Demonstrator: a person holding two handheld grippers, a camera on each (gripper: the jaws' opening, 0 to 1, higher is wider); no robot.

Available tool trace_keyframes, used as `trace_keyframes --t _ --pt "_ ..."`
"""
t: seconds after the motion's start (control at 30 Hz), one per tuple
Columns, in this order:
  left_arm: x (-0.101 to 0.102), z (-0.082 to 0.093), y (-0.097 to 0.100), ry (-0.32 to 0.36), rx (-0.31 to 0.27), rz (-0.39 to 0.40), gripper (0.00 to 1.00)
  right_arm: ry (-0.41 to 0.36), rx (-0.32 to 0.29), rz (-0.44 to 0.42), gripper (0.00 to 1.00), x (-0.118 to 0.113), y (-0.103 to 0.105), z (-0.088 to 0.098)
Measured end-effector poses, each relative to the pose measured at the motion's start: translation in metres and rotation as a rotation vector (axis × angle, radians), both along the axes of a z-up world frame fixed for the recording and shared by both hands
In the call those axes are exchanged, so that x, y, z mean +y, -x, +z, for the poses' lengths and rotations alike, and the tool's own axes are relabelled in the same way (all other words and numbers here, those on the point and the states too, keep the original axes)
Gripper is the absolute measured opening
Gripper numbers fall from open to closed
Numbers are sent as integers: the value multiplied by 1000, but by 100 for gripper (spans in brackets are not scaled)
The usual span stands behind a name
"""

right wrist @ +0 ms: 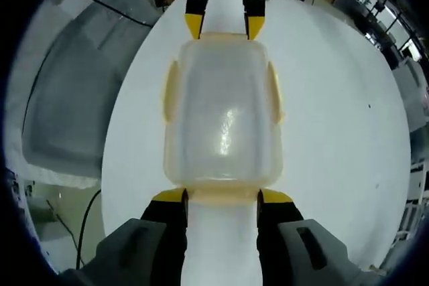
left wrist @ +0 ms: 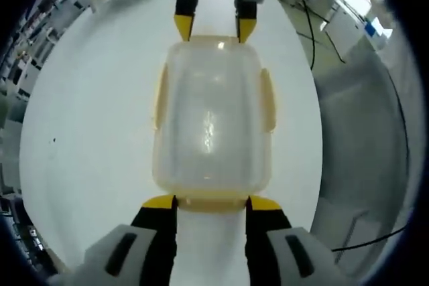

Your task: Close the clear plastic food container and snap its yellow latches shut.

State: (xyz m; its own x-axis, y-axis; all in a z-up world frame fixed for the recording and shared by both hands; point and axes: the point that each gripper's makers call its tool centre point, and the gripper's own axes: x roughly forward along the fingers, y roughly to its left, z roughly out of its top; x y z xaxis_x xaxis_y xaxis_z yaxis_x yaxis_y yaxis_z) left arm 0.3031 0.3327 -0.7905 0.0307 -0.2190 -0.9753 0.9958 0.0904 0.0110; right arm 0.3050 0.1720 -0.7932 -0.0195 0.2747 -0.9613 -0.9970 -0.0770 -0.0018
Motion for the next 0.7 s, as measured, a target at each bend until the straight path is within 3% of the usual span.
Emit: trace_keyframes --t 0.23,0.7 --pt "-2 2 -1 3 -16 -10 34 39 -32 32 37 -2 1 2" --pt "-2 -2 0 1 -34 -34 34 49 -20 21 37 -6 4 -2"
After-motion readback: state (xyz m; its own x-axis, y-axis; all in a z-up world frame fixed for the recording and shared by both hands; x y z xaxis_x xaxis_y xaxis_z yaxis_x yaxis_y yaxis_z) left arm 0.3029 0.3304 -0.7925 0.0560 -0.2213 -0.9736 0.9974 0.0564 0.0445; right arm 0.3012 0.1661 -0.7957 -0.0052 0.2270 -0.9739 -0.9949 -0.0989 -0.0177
